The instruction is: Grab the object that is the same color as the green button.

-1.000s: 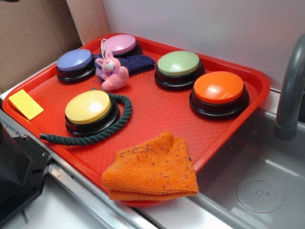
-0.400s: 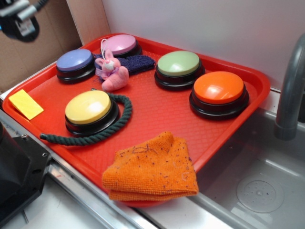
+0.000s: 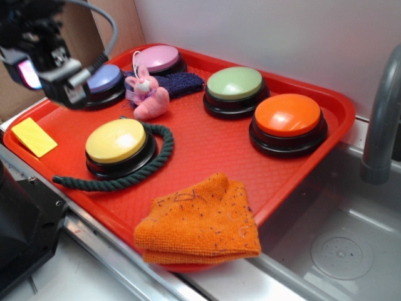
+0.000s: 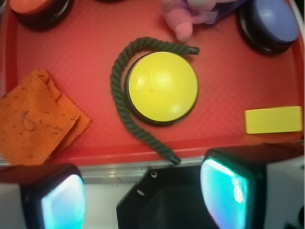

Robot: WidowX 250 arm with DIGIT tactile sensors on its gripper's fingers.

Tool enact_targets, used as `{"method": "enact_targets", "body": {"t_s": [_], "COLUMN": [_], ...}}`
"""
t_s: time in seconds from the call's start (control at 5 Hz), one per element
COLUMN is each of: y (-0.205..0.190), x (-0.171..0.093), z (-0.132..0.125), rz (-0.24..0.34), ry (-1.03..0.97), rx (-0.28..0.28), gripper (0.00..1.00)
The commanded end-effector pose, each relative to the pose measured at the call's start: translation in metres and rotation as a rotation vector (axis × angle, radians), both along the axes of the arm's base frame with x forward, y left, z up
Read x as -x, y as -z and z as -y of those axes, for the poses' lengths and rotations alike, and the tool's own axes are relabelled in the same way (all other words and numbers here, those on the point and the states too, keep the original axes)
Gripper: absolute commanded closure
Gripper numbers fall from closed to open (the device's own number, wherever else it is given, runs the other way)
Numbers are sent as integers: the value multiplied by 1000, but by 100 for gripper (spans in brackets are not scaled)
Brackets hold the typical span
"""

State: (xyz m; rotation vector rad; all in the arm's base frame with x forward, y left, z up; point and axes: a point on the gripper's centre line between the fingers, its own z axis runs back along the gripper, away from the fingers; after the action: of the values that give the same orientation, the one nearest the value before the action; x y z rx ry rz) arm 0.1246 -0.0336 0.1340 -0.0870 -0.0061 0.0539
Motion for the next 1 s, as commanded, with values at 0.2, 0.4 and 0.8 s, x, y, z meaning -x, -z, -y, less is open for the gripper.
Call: {"method": "enact_targets", "body": {"t_s": [0.2, 0.4, 0.8], "y": [61, 76, 101], "x": [-3, -4, -5], "z": [5, 1, -2], "rz": [4, -3, 9], "ry": [-1, -17, -19], "rx": [-28, -34, -46], "gripper": [0, 0, 0]}}
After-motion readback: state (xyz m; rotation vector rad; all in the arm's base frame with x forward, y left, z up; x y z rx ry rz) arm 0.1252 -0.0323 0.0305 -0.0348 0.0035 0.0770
